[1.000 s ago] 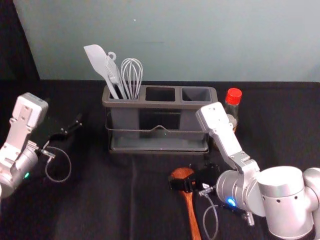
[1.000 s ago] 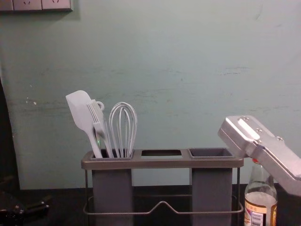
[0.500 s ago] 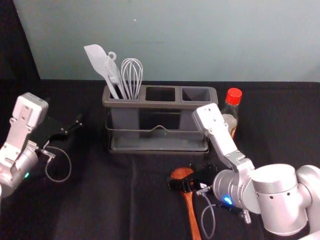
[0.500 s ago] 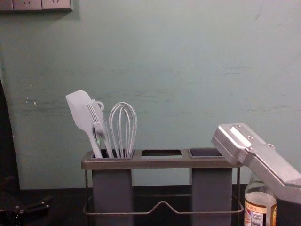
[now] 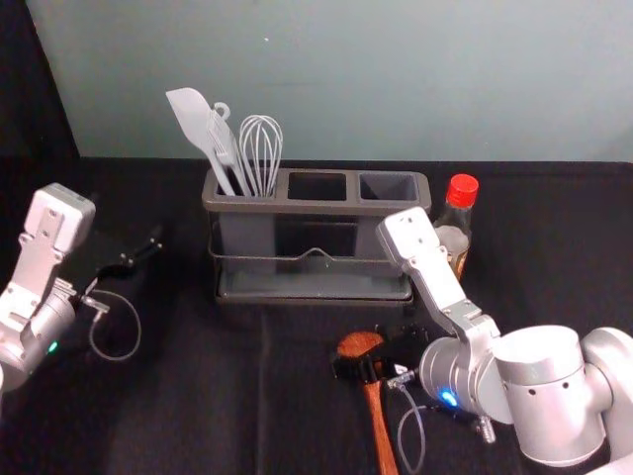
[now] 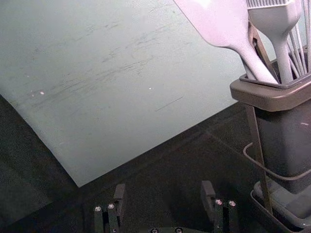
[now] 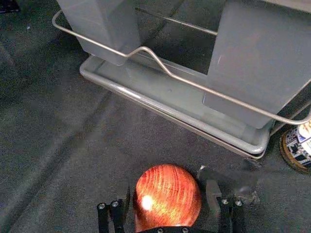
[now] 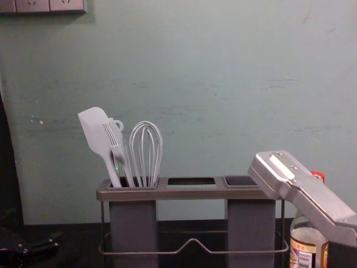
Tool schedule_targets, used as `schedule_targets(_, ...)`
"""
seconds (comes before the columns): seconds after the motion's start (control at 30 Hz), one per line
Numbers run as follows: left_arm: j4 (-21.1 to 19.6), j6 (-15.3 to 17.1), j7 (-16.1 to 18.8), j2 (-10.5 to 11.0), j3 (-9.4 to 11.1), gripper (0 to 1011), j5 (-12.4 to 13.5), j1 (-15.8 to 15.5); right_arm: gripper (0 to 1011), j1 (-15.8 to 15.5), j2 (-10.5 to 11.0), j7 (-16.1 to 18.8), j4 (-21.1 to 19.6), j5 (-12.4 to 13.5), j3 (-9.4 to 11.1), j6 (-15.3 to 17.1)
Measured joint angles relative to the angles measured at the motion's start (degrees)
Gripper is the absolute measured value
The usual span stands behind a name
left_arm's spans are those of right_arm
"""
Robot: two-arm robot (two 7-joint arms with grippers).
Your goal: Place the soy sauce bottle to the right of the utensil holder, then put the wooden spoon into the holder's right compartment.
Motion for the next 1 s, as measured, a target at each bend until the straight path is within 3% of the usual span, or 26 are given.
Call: schedule_targets(1.0, 0.0, 0.0, 0.0, 0.0, 0.0, 1000, 0.0, 0.0, 1002, -0.7, -1.3, 3.0, 0.5, -3.1, 1.4, -0.8)
